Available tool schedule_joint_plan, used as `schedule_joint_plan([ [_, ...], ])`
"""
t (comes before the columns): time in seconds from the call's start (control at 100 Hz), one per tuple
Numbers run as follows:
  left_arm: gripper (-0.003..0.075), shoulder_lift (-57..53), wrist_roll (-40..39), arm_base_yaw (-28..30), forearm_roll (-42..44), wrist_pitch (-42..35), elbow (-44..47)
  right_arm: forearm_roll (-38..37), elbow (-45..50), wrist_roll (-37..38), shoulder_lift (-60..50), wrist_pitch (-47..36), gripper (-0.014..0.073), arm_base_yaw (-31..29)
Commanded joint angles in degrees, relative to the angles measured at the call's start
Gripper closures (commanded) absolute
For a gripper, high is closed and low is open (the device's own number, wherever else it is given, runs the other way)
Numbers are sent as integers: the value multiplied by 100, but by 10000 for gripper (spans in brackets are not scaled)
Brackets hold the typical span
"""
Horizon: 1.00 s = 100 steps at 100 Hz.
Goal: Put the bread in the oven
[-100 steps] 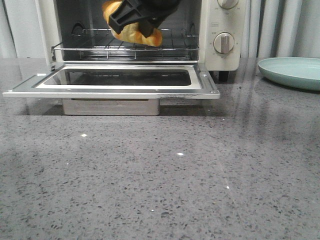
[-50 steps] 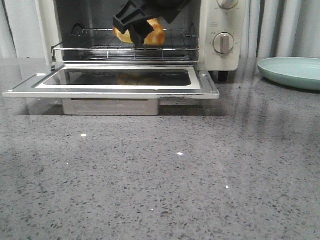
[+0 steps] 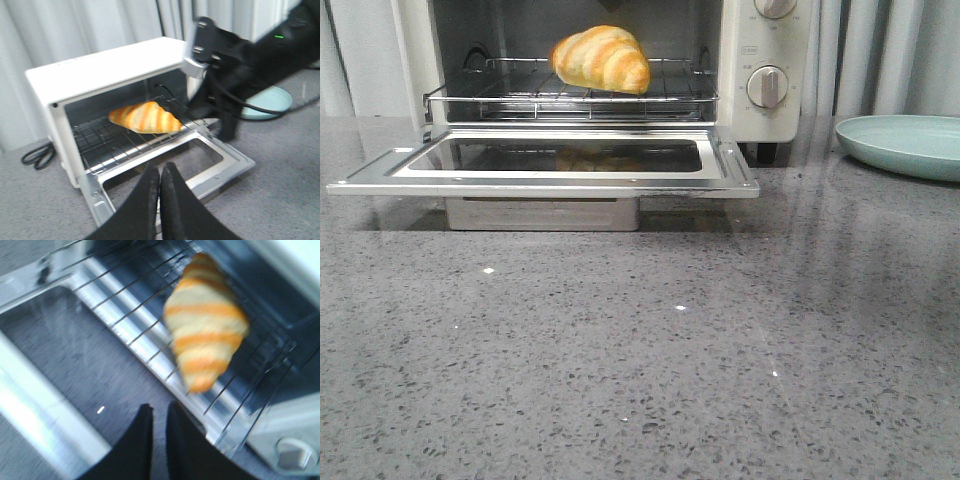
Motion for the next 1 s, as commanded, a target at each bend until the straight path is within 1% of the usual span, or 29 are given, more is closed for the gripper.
schedule_joint_plan([
  [0.0,742,-264,-414,7,373,-467,121,-133,478,200,-831,-420,637,118],
  [0.13,742,-836,-655,7,769,-412,674,-133,1607,564,-2091,-822,641,176],
  [0.3,742,-1457,-655,7,745,-398,1289,-169,2985,607,-4105,-1334,641,176],
  [0.41,742,-1650,-655,7,632,-399,1531,-339,3674,607,-5433,-1322,641,176],
  [0.55,741,-1662,-655,7,597,-411,1656,-459,4132,607,-6660,-835,641,176],
  [0.63,741,-1662,-655,7,597,-411,1656,-558,4243,607,-7044,-583,641,176],
  [0.72,741,-1662,-655,-3,583,-411,1656,-599,4283,607,-7283,-556,641,176],
  [0.989,741,-1662,-655,-3,584,-411,1656,-608,4295,607,-7426,-421,641,176],
])
